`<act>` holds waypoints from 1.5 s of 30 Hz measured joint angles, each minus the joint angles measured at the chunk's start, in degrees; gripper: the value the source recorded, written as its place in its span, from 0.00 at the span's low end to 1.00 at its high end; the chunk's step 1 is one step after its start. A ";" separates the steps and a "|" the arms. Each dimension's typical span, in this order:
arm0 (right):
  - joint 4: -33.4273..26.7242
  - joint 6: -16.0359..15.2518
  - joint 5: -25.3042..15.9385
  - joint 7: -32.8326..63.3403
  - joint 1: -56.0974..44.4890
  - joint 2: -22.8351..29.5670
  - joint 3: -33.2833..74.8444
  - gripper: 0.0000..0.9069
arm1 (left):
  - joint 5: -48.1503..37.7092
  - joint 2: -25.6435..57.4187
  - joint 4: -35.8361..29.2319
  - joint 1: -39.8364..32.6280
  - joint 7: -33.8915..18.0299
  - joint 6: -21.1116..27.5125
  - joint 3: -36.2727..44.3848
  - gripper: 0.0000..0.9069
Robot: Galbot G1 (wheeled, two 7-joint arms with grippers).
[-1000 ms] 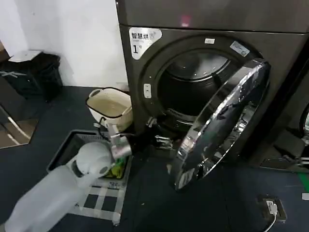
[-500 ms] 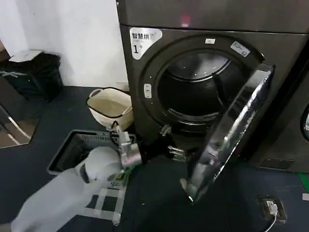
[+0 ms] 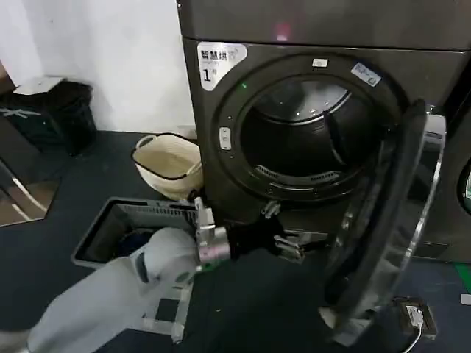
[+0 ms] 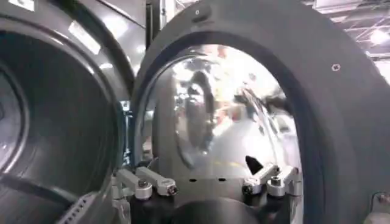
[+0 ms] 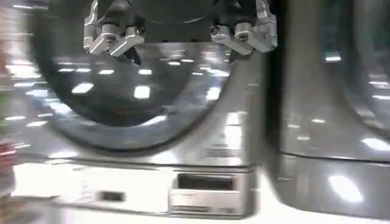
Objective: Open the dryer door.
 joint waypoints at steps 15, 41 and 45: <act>-0.77 2.47 -1.96 4.57 -5.22 -0.39 9.55 1.00 | 1.36 -7.50 5.79 -6.97 0.82 -0.37 8.23 1.00; 0.70 -0.20 -15.89 15.10 -10.55 -3.44 21.69 1.00 | 2.03 -22.96 16.25 -13.50 1.47 -1.78 16.49 1.00; 0.00 -0.32 -16.98 14.84 -11.21 -3.44 24.14 1.00 | 2.96 -25.33 17.76 -13.43 0.94 -2.41 17.46 1.00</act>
